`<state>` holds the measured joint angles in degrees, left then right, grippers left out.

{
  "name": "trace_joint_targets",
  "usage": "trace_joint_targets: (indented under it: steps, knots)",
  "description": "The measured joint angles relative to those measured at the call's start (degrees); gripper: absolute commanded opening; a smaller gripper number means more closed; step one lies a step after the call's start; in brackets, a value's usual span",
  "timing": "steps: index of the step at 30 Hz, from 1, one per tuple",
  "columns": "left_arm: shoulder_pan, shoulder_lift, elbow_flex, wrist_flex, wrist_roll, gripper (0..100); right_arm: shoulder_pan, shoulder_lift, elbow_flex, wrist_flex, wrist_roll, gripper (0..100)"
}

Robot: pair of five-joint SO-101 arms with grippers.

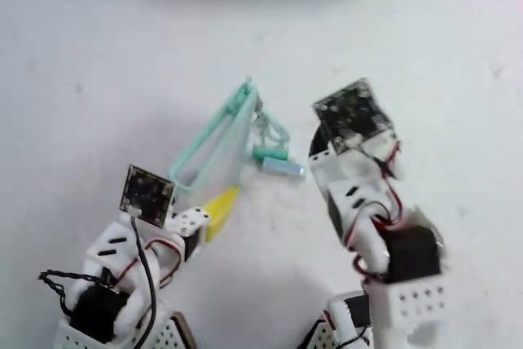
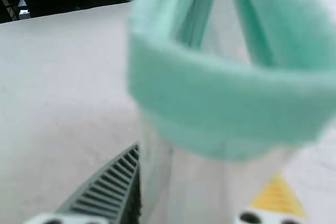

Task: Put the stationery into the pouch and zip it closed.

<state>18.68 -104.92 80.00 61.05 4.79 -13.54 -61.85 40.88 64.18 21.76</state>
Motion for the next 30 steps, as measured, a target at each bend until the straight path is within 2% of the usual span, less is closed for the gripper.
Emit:
trace_joint_targets:
  steps: [5, 7, 12, 14, 17, 18, 23, 30]
  knots:
    - [-4.48, 0.26, 0.79, -3.16, 0.0, 18, 1.41, 0.0, 7.65, -4.22, 0.44, 1.8]
    - [-5.98, 0.26, 1.67, -4.57, 0.0, 18, 2.64, 0.0, 7.91, -4.48, 0.44, 3.9]
    - [-6.59, 0.26, 2.29, -5.89, 0.0, 17, 3.96, -0.18, 9.41, -4.66, 0.44, 18.8]
    - [-6.77, 0.26, 2.29, -5.89, 0.0, 17, 3.96, 0.0, 10.99, -5.27, 0.44, 16.2]
    - [-6.95, 0.26, 2.29, -5.89, 0.09, 17, 4.13, 0.88, 12.92, -7.12, 1.85, 2.2]
    - [-6.95, 0.26, 2.29, -5.89, 0.09, 17, 4.13, 2.02, 13.19, -7.65, 3.69, 1.0]
    - [-6.95, 0.35, 2.29, -5.89, 0.09, 17, 4.04, 12.84, 13.27, -10.46, 9.58, 14.9]
    - [-7.74, 0.35, 2.29, -5.89, 0.09, 17, 2.11, 27.6, 7.03, -10.81, 11.08, 13.1]
